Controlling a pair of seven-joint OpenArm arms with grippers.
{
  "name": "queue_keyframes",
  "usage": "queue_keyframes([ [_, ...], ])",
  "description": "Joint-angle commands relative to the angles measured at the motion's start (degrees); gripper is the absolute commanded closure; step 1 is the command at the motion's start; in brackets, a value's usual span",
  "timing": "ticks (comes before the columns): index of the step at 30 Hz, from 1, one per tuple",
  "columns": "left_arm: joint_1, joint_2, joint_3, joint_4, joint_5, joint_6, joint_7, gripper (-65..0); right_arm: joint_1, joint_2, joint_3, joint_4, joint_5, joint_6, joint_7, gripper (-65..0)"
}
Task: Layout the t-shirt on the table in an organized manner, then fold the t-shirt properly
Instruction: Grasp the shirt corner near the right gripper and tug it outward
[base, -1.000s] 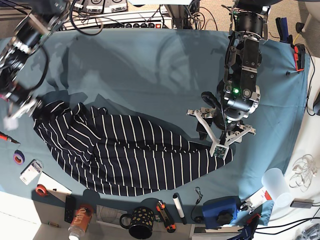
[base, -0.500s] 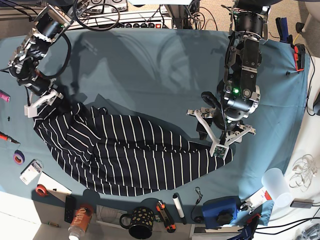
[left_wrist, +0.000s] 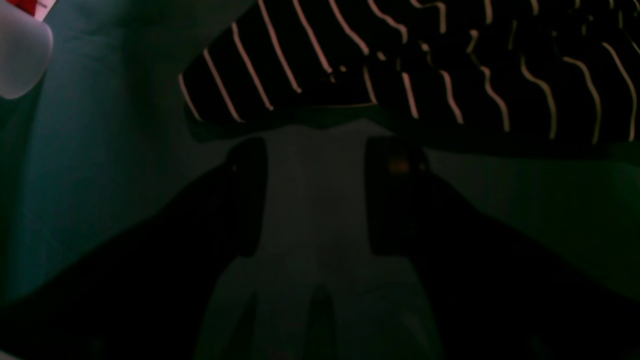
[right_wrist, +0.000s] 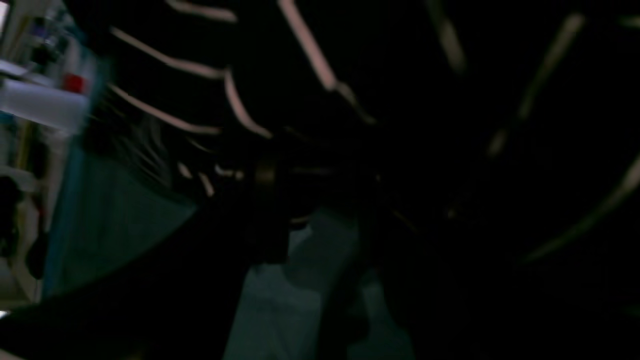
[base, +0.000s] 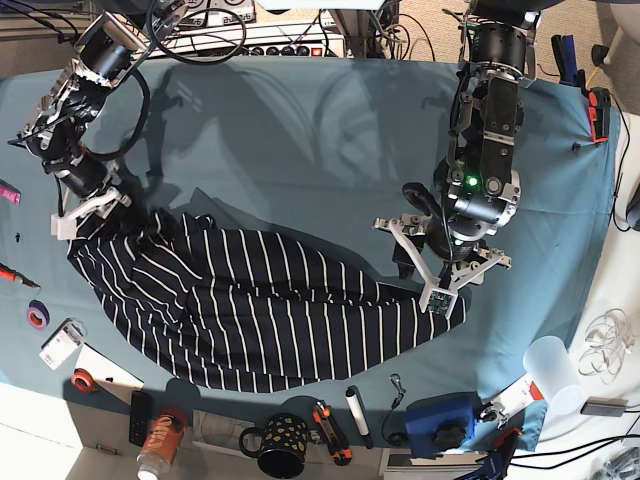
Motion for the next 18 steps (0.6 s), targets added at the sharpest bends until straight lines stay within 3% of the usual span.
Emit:
queue_keyframes([
  [1,-0.9,0.0,-0.07,1.03,-0.15,0.0,-1.29,-31.7,1.36,0.94,0.02,0.9,1.14,0.3,1.42,-21.5],
  [12,-0.9,0.0,-0.04,1.03,-0.59,0.0,-1.31,-31.7,6.6,-2.89,0.02,0.9,-3.1,0.3,3.08,-21.5],
  [18,-0.9,0.0,-0.04,1.03,-0.59,0.0,-1.29,-31.7,7.67,-4.24,0.02,0.9,-5.35,0.3,6.64,-21.5],
])
